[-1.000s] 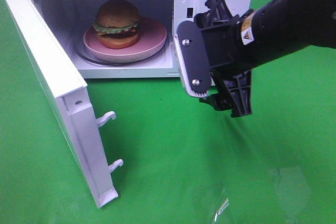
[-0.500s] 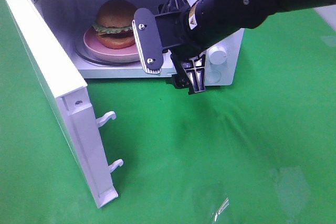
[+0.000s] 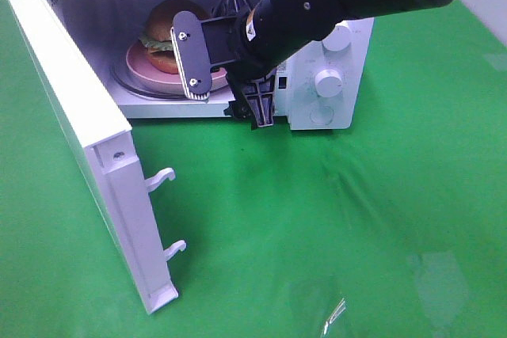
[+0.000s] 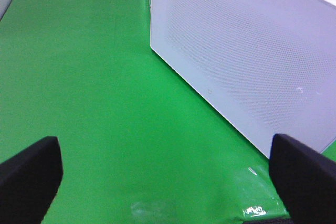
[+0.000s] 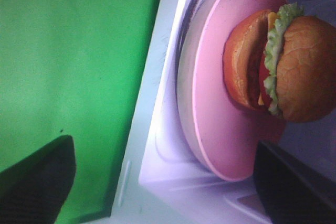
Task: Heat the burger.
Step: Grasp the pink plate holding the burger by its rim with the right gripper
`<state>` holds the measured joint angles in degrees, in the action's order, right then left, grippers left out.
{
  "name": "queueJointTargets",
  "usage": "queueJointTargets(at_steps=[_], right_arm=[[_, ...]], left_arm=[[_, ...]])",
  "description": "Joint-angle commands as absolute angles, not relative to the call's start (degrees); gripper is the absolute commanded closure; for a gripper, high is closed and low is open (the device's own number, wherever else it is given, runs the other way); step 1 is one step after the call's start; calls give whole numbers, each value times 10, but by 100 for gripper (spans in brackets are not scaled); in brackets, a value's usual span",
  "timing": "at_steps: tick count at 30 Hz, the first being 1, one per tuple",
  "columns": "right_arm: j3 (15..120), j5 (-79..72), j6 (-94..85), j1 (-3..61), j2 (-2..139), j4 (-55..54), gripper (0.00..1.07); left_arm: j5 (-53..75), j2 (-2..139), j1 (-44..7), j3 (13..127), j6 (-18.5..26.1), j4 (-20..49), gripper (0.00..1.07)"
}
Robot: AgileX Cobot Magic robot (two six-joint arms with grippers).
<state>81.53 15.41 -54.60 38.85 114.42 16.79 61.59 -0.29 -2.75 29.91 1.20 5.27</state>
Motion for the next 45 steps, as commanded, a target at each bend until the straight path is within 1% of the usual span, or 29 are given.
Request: queueJointTargets(at_steps=[1, 4, 8, 24, 28, 37, 45], right_arm=[[850, 156, -540, 388, 1176, 166, 20], [855, 156, -540, 388, 1182, 166, 20], [894, 158, -539, 388, 1221, 165, 21], [975, 159, -539, 387, 1301, 154, 23], [1011, 165, -539, 387, 1329, 150, 25], [1039, 158, -539, 387, 1364, 124, 27], [1041, 136, -539, 386, 1383, 115, 29]], left_arm=[[614, -12, -26, 296, 14, 55, 6], [614, -12, -26, 296, 14, 55, 6], [614, -12, -26, 296, 14, 55, 6], [614, -12, -26, 296, 14, 55, 6], [614, -12, -26, 296, 14, 55, 6], [614, -12, -26, 296, 14, 54, 6], [614, -12, -26, 296, 14, 54, 6]])
